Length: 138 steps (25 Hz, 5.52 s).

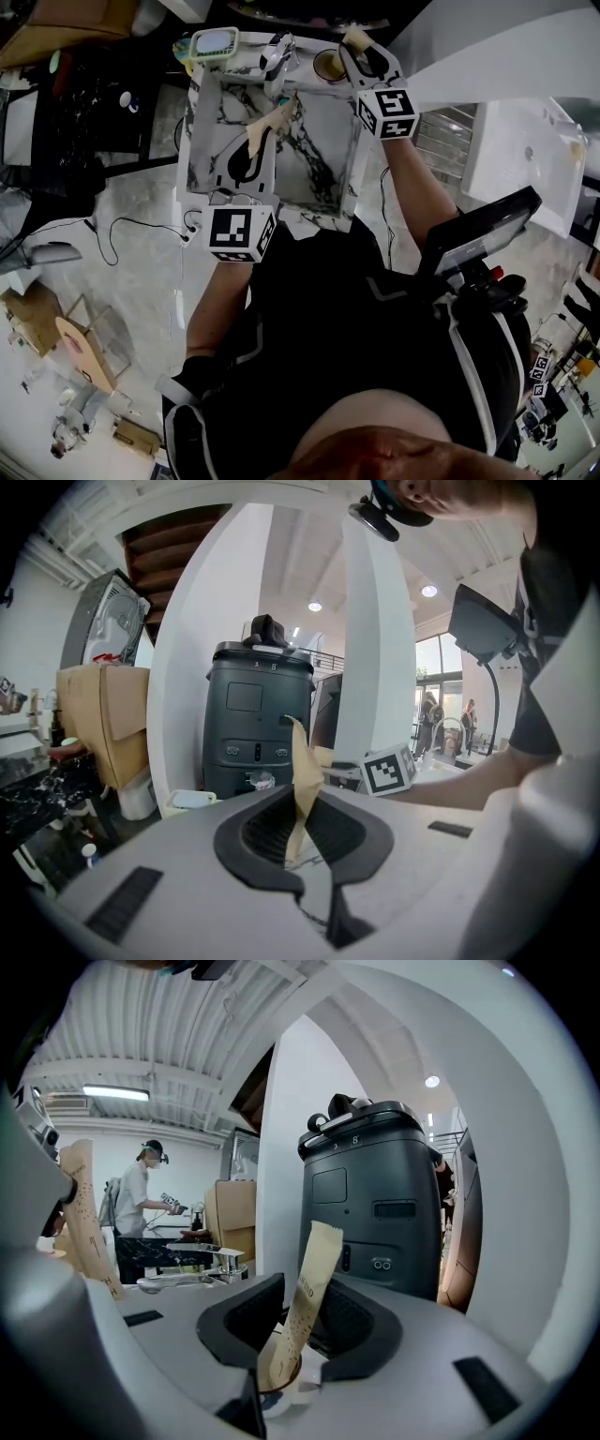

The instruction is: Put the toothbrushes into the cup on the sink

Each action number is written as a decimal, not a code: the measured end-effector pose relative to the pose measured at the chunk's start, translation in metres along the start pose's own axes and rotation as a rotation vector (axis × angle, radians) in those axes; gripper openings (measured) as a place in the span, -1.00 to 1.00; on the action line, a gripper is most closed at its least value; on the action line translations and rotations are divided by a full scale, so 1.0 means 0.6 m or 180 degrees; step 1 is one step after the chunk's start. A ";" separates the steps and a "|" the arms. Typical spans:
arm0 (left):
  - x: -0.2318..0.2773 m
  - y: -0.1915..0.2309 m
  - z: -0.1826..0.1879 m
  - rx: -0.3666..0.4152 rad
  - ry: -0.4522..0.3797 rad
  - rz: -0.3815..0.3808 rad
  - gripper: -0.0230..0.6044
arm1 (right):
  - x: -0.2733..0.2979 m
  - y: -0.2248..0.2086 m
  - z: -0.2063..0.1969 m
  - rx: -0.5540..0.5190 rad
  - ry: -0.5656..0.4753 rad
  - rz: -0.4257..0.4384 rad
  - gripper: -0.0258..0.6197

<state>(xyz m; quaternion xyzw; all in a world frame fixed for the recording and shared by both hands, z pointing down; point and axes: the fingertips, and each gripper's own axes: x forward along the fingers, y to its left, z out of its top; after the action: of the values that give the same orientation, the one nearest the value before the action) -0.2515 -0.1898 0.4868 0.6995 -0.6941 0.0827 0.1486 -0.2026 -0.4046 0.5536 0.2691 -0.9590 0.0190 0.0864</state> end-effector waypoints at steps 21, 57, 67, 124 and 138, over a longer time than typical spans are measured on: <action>-0.041 -0.032 0.070 0.0202 -0.0265 -0.0487 -0.82 | -0.132 0.004 0.114 0.0142 -0.0207 -0.0526 -0.49; 0.012 -0.037 0.138 0.0465 -0.0356 -0.0758 -0.82 | -0.296 0.039 0.183 0.0386 -0.0302 -0.0976 -0.83; 0.115 -0.049 0.101 0.0529 -0.0035 -0.0684 -0.82 | -0.318 0.016 0.142 0.0428 -0.0215 -0.1162 -0.83; 0.224 -0.043 -0.016 -0.0016 0.0362 -0.0153 -0.47 | -0.333 0.002 0.068 0.0472 -0.0069 -0.0949 -0.83; 0.079 -0.030 0.097 0.0344 -0.0292 -0.0324 -0.84 | -0.317 0.037 0.153 0.0550 -0.0237 -0.0889 -0.83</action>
<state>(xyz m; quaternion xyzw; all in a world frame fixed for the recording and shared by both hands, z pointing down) -0.2376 -0.2539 0.4455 0.7439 -0.6583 0.0801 0.0827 -0.0685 -0.2956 0.4300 0.4068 -0.9096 0.0792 0.0291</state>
